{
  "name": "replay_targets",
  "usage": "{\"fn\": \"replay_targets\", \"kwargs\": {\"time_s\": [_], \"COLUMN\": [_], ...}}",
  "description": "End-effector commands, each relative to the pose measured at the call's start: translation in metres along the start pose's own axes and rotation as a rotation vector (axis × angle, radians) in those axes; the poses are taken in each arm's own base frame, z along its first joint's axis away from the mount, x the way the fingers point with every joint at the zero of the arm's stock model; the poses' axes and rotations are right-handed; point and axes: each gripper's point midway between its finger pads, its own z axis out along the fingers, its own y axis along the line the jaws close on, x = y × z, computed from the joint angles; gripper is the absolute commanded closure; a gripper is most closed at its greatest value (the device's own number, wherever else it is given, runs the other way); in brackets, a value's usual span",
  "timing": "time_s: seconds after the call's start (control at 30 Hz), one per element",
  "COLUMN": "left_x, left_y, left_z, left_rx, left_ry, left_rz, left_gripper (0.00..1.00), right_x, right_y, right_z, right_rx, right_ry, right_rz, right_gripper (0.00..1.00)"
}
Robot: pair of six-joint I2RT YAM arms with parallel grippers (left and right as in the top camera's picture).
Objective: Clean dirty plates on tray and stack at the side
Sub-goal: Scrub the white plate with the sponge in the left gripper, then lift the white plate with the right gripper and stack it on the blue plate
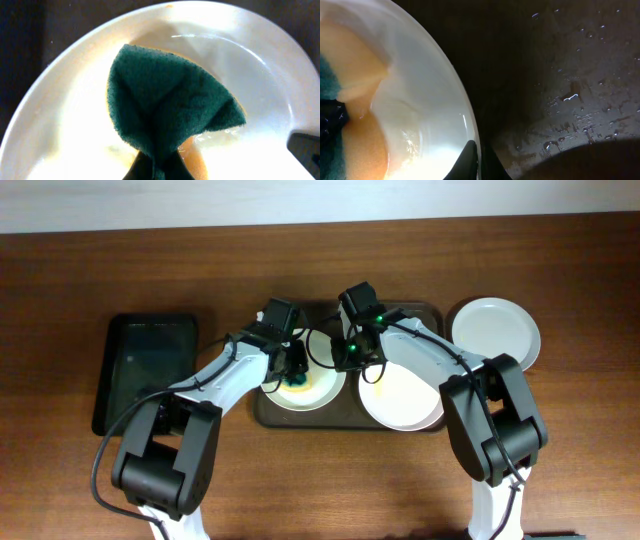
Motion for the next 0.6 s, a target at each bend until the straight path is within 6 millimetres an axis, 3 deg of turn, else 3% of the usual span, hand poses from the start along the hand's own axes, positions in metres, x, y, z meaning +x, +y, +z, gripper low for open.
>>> {"fn": "replay_targets", "kwargs": {"time_s": [0.0,0.03,0.13,0.17,0.27,0.3,0.4,0.5,0.57], "left_x": [0.017,0.007,-0.028,-0.040,-0.061,-0.066,-0.062,-0.058,-0.052], "left_y": [0.027,0.045,0.089,0.097,0.096,0.088,0.061,0.092,0.131], "left_z": [0.025,0.016,-0.041,-0.067,-0.117,-0.139,-0.172,-0.209,-0.218], "left_rx": [-0.110,-0.205,-0.457,-0.515,-0.487,-0.429,-0.202,-0.187,-0.253], "left_ry": [0.054,0.003,-0.171,-0.246,-0.371,-0.418,-0.421,-0.443,-0.420], "left_rz": [0.051,0.051,0.036,0.027,-0.021,-0.039,-0.057,-0.177,-0.260], "left_gripper": [1.00,1.00,1.00,1.00,1.00,1.00,1.00,1.00,1.00], "right_x": [0.015,0.015,0.015,0.014,0.008,0.000,-0.023,-0.043,-0.052], "right_y": [-0.021,-0.021,-0.025,-0.029,-0.027,-0.022,-0.006,0.000,0.025], "right_z": [0.017,0.017,0.016,0.016,0.007,-0.004,-0.046,-0.112,-0.171], "right_rx": [0.077,0.077,0.101,0.120,0.122,0.114,0.109,0.402,0.733], "right_ry": [0.052,0.052,0.047,0.044,0.019,-0.012,-0.101,-0.260,-0.445], "right_rz": [0.006,0.006,0.005,0.004,-0.008,-0.017,-0.138,-0.279,-0.419], "right_gripper": [0.96,0.96,0.96,0.96,0.96,0.96,0.96,0.96,0.96]}}
